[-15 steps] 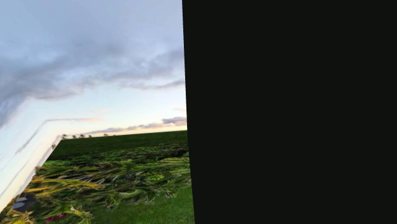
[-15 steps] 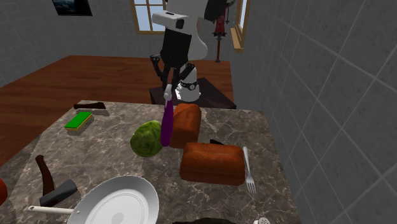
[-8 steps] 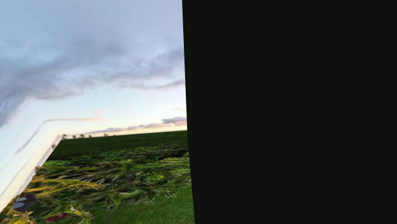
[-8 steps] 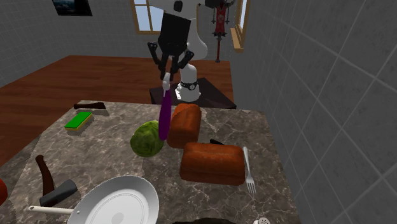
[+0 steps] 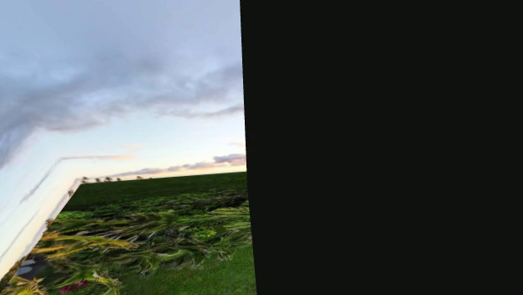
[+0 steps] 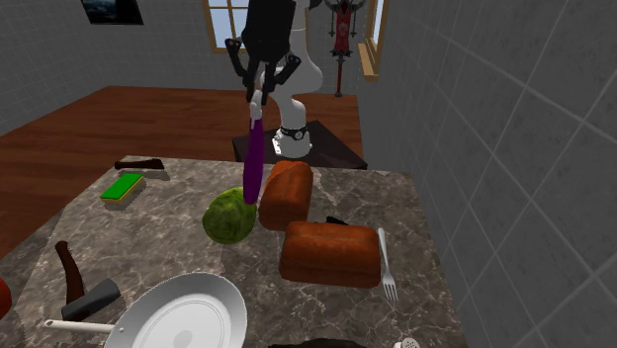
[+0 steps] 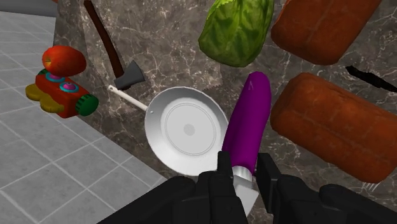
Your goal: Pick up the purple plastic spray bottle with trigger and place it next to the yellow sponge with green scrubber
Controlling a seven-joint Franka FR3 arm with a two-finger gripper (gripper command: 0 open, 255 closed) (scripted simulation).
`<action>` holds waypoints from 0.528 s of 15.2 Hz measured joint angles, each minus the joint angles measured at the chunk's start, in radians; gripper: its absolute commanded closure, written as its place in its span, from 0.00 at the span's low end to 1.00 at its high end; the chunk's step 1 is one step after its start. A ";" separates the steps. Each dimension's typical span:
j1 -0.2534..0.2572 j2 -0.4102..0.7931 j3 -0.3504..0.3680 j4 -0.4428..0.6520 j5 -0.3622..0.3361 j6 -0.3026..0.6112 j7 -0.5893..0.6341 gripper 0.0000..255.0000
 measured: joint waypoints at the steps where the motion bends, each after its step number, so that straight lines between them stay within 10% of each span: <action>1: 0.000 0.007 0.000 0.023 0.002 -0.015 -0.005 1.00; 8: -0.002 0.048 -0.001 0.169 0.014 -0.118 -0.032 1.00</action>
